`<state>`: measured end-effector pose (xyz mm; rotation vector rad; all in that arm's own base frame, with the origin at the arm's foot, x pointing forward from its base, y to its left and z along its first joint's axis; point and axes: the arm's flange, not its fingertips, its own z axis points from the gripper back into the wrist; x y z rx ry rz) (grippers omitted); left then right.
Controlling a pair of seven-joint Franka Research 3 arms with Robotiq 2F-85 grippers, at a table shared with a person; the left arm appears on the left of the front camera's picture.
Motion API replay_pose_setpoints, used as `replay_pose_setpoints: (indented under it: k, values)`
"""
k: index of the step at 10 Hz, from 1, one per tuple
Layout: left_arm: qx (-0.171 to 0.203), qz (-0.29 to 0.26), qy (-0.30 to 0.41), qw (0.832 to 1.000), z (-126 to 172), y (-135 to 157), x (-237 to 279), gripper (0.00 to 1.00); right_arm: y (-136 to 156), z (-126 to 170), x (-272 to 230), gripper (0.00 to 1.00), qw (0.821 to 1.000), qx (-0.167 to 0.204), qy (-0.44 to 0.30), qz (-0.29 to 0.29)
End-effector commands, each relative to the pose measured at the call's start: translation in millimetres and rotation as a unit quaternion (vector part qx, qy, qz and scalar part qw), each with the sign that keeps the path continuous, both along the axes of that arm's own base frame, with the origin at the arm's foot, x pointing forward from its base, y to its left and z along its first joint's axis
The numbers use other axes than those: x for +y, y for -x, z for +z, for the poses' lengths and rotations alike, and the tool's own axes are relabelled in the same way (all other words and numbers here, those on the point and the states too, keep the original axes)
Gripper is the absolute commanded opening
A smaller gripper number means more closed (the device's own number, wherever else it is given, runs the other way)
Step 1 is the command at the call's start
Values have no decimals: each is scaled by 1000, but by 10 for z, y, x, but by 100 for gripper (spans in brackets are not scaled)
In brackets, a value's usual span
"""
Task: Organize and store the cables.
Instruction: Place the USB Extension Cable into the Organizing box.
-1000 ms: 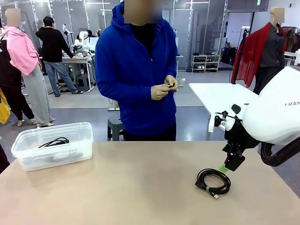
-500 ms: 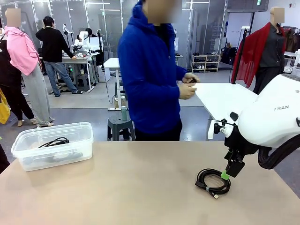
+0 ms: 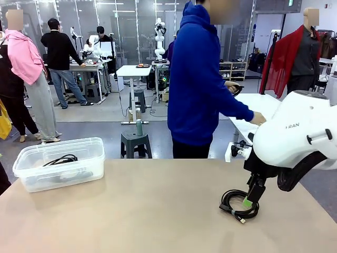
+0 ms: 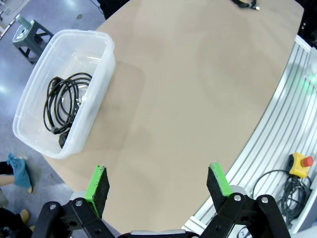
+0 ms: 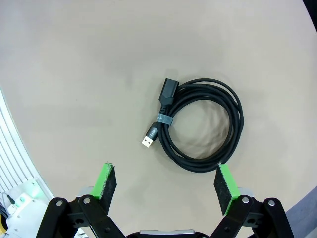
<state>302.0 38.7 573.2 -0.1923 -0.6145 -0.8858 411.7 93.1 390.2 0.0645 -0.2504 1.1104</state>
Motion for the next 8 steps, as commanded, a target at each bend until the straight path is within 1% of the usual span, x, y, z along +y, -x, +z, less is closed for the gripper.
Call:
replay_pose_setpoints:
  k: [1, 3, 8]
  values:
    - [0, -2, -3, 1000, -4, 1, -3, 100, -61, -50, 46, 100, 1000, 12, -1, -10]
    - [0, -2, -3, 1000, -4, 1, -3, 100, -93, -109, 103, 100, 1000, 20, 11, -11]
    - [0, -2, -3, 1000, -4, 1, -3, 100, -248, -86, 299, 100, 998, 38, 35, -19]
